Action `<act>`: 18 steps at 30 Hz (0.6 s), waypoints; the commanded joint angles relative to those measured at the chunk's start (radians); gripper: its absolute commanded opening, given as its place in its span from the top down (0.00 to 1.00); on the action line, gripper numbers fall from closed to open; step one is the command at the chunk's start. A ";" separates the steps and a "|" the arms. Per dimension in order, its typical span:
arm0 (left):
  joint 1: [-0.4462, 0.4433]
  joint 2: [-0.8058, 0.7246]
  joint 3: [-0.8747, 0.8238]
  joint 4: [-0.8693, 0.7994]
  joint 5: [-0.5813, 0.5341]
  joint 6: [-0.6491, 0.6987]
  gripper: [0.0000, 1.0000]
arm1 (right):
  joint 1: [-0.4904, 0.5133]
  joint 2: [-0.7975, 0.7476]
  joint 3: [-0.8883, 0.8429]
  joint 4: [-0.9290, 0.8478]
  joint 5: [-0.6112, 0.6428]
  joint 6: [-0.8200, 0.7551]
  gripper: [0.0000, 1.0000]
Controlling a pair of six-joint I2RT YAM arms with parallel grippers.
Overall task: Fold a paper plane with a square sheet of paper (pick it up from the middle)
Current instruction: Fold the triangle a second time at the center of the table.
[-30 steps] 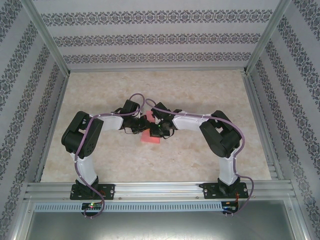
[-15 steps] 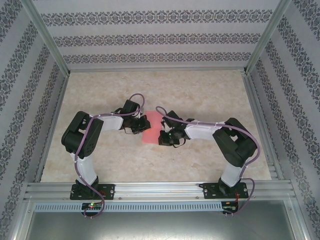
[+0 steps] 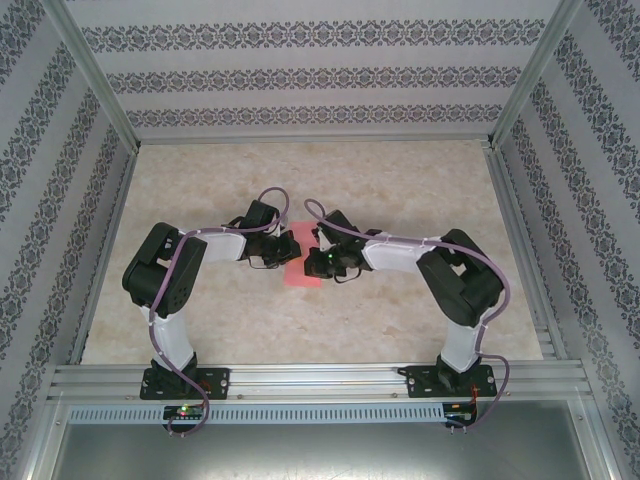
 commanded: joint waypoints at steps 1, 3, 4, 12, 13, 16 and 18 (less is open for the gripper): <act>-0.010 0.050 -0.062 -0.156 -0.080 -0.002 1.00 | -0.009 0.051 0.045 0.033 -0.003 0.011 1.00; -0.010 0.050 -0.062 -0.158 -0.080 -0.002 1.00 | -0.011 0.069 0.047 0.025 -0.004 0.006 1.00; -0.010 0.052 -0.061 -0.157 -0.081 -0.002 1.00 | -0.012 0.076 0.043 0.021 -0.006 0.005 1.00; -0.010 0.050 -0.069 -0.164 -0.101 -0.003 1.00 | -0.019 0.044 -0.089 -0.019 0.000 -0.011 1.00; -0.011 0.050 -0.069 -0.167 -0.107 0.000 1.00 | -0.023 0.031 -0.123 -0.014 0.000 -0.008 1.00; -0.009 0.054 -0.072 -0.164 -0.107 0.004 1.00 | -0.033 -0.009 -0.229 0.025 -0.015 0.014 1.00; -0.009 0.057 -0.073 -0.162 -0.105 0.004 1.00 | -0.036 -0.028 -0.293 0.062 -0.030 0.033 1.00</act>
